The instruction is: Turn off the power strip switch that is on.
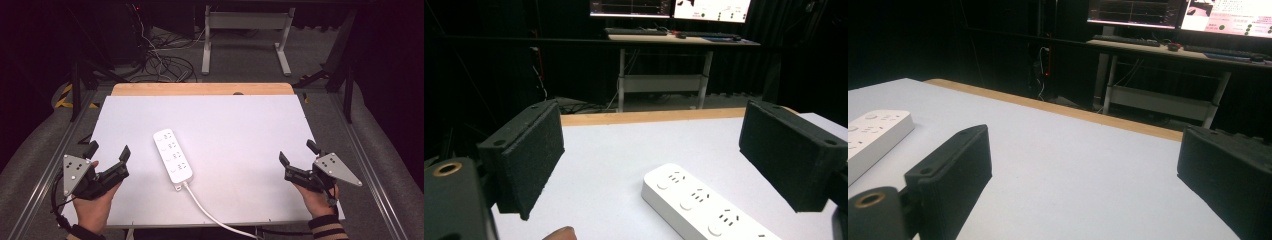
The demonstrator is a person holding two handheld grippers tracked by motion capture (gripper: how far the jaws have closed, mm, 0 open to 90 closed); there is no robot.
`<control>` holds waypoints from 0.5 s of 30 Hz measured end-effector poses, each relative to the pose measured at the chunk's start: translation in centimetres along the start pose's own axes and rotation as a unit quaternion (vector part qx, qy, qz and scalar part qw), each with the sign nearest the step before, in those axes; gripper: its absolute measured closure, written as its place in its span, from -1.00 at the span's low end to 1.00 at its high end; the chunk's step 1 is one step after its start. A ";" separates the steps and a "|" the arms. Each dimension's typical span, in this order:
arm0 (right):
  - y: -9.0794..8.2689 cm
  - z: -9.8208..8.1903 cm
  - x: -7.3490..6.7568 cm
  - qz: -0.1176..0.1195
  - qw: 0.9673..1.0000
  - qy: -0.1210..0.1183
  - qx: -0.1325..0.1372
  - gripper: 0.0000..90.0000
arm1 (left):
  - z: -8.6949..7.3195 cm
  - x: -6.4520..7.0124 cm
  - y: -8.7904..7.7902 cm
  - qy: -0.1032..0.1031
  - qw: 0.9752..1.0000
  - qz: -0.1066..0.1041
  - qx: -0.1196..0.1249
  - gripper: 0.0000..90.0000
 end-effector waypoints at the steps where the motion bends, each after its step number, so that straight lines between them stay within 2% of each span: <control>1: 0.0 0.0 0.1 0.001 1.000 0.002 0.000 -0.83 | 0.0 0.0 0.0 0.000 1.000 0.000 -0.001 -0.75; 15: 0.2 0.0 -0.2 0.004 1.000 -0.001 0.001 -0.83 | -0.1 -0.1 -0.1 0.000 1.000 0.004 -0.003 -0.75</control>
Point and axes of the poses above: each handheld gripper's, and its own axes: y roughly forward along the jaws, z roughly out of its top, x roughly to its right, the point moved 7 cm from there along y, roughly forward along the jaws, and after that the axes turned 13 degrees about -z, right-handed, at the moved point
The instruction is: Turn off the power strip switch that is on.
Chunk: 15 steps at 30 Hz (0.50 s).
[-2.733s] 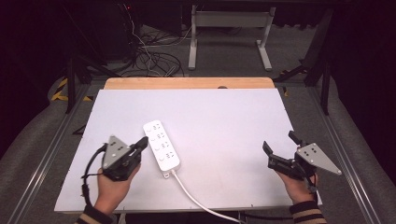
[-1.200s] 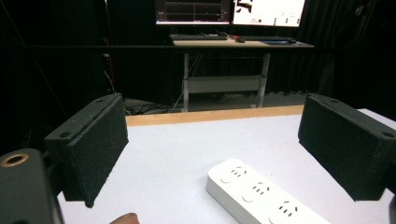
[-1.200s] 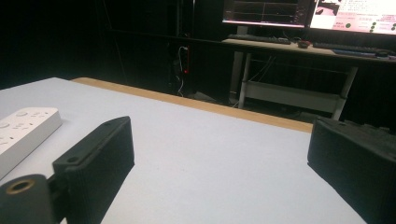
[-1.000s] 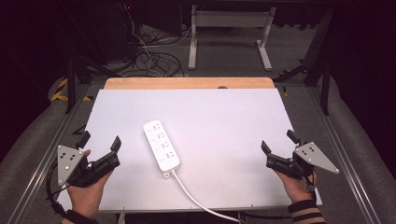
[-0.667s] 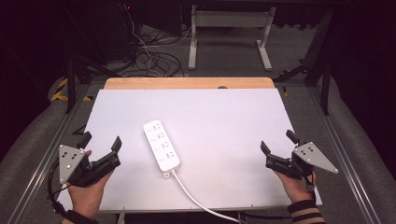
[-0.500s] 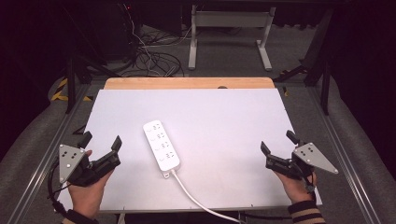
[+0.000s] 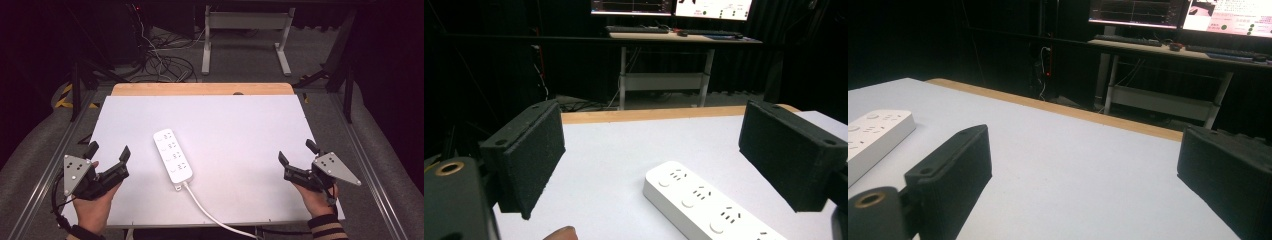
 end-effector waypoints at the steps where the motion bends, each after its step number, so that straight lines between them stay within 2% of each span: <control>1: 0.0 0.0 0.0 0.001 1.000 0.001 0.000 -0.83 | 0.0 0.0 0.0 -0.001 1.000 0.000 0.000 -0.75; 15: 0.0 -0.1 0.0 -0.002 1.000 -0.002 -0.003 -0.83 | -0.1 0.0 0.1 -0.004 1.000 -0.005 -0.003 -0.75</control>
Point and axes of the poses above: each handheld gripper's, and its own axes: y roughly forward along the jaws, z roughly out of its top, x roughly to its right, the point moved 7 cm from there along y, roughly forward along the jaws, and after that the axes turned 13 degrees about -z, right-handed, at the moved point
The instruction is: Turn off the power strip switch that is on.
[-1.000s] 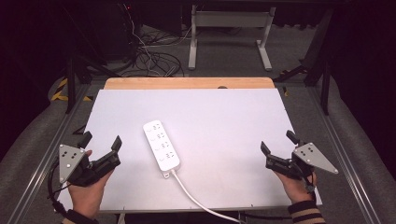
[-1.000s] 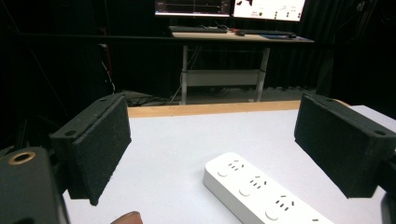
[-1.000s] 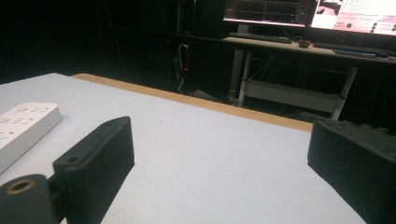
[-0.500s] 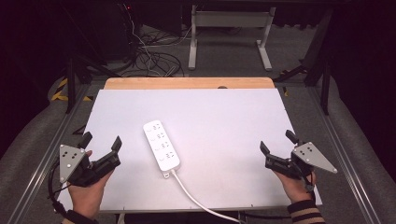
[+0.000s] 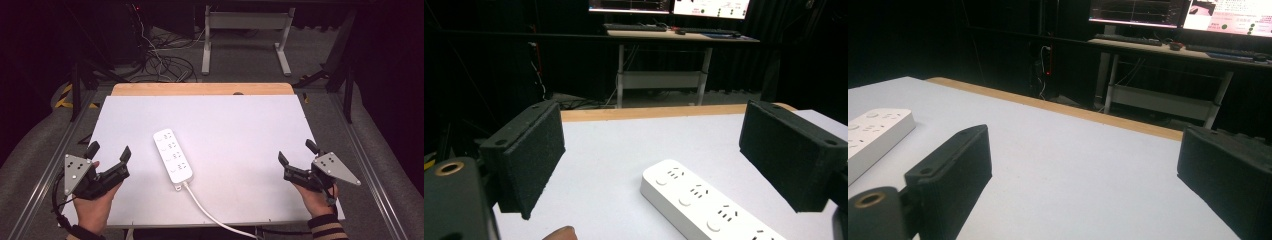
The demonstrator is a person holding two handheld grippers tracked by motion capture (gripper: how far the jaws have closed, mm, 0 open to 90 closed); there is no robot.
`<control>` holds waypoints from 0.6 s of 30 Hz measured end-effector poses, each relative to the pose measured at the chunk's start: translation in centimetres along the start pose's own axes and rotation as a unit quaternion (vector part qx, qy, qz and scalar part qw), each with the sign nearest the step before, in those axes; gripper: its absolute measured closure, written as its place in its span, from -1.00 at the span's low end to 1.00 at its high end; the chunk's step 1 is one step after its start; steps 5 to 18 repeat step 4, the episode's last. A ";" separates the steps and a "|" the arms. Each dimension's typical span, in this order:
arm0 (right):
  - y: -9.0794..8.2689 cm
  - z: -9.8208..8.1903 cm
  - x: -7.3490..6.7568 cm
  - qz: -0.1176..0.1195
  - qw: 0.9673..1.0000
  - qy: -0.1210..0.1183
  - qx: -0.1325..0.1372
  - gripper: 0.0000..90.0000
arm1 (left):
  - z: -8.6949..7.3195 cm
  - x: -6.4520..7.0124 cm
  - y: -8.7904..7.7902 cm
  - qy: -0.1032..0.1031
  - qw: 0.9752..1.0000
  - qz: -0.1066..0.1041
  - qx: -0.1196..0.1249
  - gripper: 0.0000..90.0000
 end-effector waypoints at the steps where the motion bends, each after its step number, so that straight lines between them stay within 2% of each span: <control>1: 0.0 0.0 0.0 0.000 1.000 0.000 0.000 -0.83 | 0.0 0.0 0.0 0.000 1.000 0.000 0.000 -0.75; 18: 0.0 0.0 0.0 0.000 1.000 -0.001 0.000 -0.83 | 0.1 -0.1 0.1 -0.002 1.000 0.001 0.002 -0.75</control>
Point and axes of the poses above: each handheld gripper's, and its own axes: y roughly forward along the jaws, z roughly out of its top, x roughly to its right, the point moved 7 cm from there along y, roughly forward along the jaws, and after that the axes turned 13 degrees about -z, right-handed, at the moved point
